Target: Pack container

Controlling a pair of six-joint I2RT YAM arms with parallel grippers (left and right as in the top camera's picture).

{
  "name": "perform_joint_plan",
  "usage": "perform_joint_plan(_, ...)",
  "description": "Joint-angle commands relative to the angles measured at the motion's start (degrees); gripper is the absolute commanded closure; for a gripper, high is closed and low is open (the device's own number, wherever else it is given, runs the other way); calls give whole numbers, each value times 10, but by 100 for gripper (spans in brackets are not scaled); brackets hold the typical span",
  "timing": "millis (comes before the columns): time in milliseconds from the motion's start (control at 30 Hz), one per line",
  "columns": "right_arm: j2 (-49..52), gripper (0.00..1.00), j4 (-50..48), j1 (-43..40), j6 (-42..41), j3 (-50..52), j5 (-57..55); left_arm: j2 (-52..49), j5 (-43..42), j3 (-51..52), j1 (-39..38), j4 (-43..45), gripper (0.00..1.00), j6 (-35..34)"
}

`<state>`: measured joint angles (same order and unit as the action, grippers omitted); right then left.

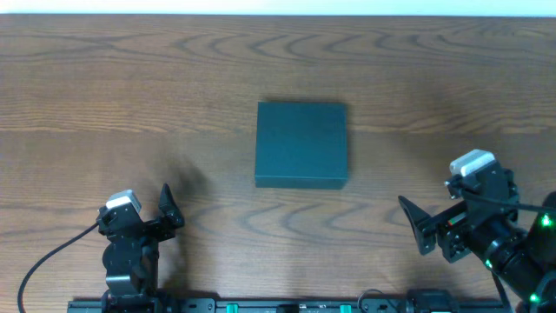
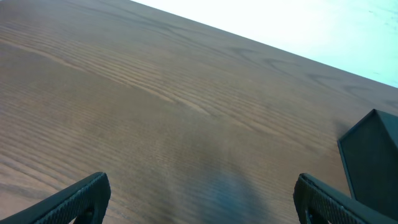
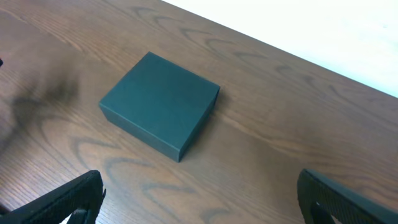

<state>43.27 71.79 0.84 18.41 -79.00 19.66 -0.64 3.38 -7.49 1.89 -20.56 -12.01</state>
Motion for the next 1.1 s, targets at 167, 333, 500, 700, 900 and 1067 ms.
perform_joint_plan(167, 0, 1, 0, 2, -6, 1, 0, 4, -2, 13, 3, 0, 5, 2)
perform_joint_plan(333, 0, 1, 0, 2, -6, 1, 0, 4, -2, 13, 3, 0, 5, 2)
perform_joint_plan(500, 0, 1, 0, 2, -6, 1, 0, 4, -2, 13, 3, 0, 5, 2)
perform_joint_plan(700, 0, 1, 0, 2, -6, 1, 0, 4, -2, 13, 3, 0, 5, 2)
perform_joint_plan(900, 0, 1, 4, 2, 26, 2, -39, 4, -2, 13, 3, 0, 5, 2)
perform_joint_plan(1067, -18, 1, -38, 2, 102, 89, -62, 4, -2, 13, 3, 0, 5, 2)
